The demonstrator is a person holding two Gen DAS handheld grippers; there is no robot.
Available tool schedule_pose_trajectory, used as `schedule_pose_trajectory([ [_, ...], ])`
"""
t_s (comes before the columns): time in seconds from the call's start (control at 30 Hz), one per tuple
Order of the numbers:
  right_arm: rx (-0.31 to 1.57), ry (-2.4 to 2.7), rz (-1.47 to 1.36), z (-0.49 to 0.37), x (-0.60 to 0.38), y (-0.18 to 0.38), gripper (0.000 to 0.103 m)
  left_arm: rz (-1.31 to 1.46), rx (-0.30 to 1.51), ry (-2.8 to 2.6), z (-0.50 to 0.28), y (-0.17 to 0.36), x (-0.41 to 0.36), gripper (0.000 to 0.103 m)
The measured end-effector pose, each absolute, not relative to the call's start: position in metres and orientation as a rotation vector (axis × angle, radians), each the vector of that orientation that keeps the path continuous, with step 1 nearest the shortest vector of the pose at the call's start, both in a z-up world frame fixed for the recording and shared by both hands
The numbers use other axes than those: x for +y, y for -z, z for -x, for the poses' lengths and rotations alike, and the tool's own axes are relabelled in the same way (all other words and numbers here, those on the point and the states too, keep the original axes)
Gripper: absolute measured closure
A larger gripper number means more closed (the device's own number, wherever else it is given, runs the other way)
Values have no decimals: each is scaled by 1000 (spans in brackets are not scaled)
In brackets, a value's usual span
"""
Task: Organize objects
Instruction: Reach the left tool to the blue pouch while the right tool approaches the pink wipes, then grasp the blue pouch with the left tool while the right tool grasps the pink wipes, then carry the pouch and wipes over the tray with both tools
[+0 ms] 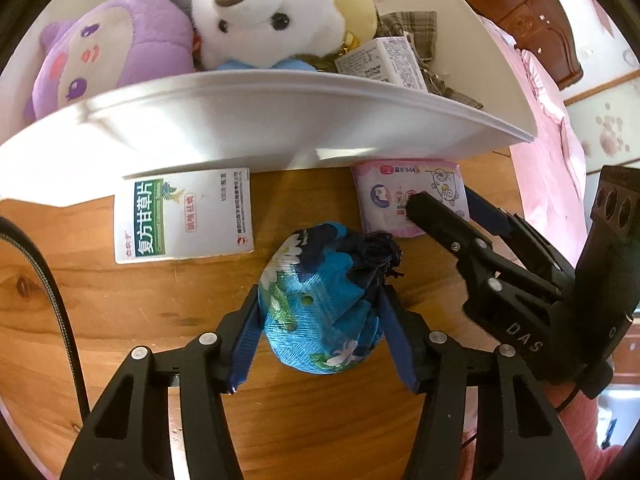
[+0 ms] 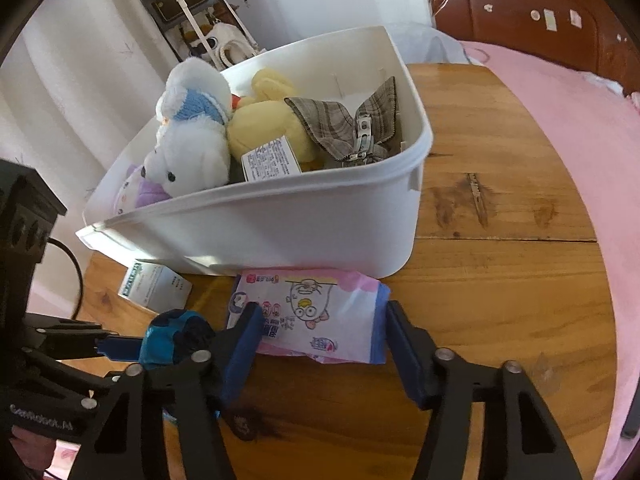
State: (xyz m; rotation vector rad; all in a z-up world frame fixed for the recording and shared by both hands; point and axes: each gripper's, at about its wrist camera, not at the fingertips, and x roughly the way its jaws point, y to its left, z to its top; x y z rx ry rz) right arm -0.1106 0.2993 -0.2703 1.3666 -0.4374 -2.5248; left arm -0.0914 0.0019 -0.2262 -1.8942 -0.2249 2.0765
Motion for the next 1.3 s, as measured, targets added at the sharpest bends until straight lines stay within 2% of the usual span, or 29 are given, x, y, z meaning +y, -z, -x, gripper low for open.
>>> schedule_pose_trajectory([
  [0.07,-468,2499,-1353,111,301,271,52,1899,-237,-2079,87,231,8,45],
  [0.47,-521,2501,-1312,115,308,262,68,1906,-225,-2097,79,226,14,53],
  [0.77,-495,2491,-1271,110,303,242,83,1895,-124,-2083,75,225,29,59],
  [0.9,-432,2497,-1249,108,294,228,86,1895,-109,-2073,71,223,28,60],
  [1.3,-256,2505,-1221,106,280,189,87,1852,-9,-2081,54,199,6,60],
])
